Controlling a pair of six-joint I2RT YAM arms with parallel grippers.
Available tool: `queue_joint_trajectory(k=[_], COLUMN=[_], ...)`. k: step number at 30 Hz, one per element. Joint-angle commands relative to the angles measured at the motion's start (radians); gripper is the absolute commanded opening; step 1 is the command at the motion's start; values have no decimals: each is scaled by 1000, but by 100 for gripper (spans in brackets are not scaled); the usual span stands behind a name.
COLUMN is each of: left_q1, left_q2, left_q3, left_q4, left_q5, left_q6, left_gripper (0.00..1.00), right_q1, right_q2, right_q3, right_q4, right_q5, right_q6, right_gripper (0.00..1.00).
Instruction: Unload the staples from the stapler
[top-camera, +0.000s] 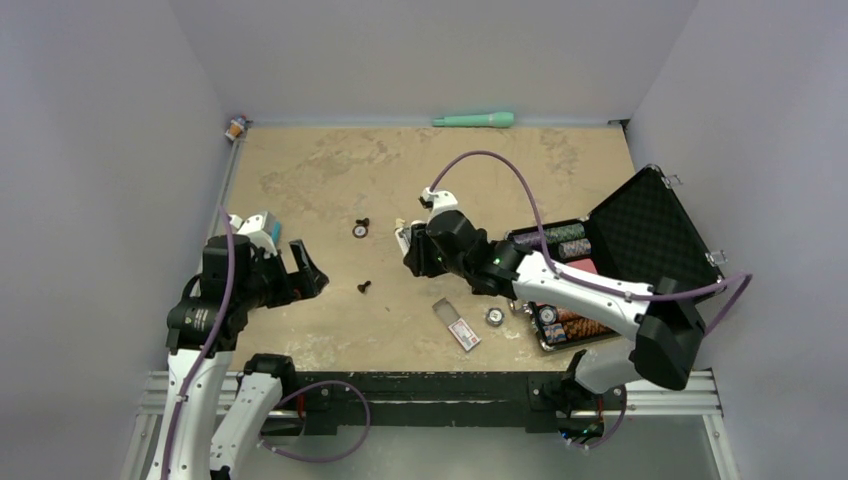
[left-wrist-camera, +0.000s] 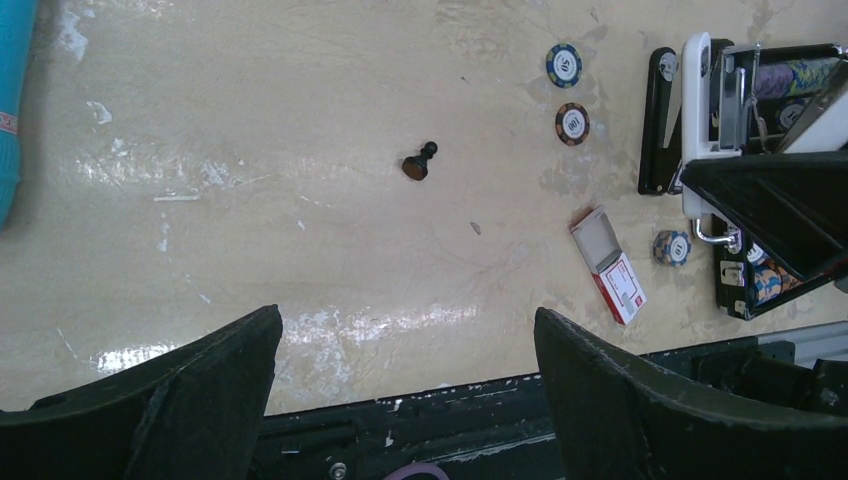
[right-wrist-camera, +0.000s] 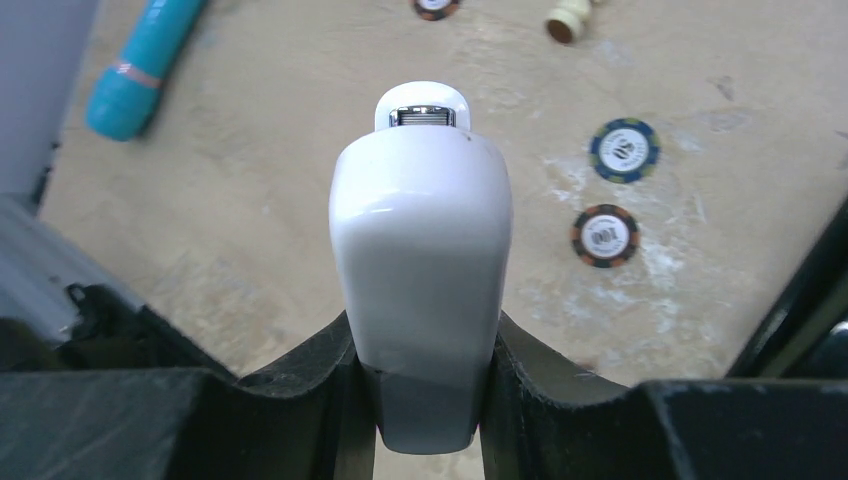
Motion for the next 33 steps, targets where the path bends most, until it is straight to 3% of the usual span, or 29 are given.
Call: queue_joint_trajectory(k=[1, 6, 19, 29, 33], left_q1=[5, 5, 4, 4, 4], left_q2=[-7, -25, -105, -156, -206], left_q3=[-10, -14, -31, -265, -368], left_q4=[46, 49, 89, 469, 627], left_q5=[31, 36, 170, 575, 604], left_q6=[-9, -9, 8, -223, -338], left_gripper=[100, 100, 100, 100, 100], right_q1=[9, 24, 172, 176, 176], right_q2=[-97, -153, -190, -306, -329], right_q3=[-61, -126, -211, -360, -394], right_q4=[174, 290, 476, 626, 635], right_q5=[-177, -283, -335, -371, -352], right_q6=[0, 29, 154, 287, 326], right_gripper=[0, 0, 0, 0, 0])
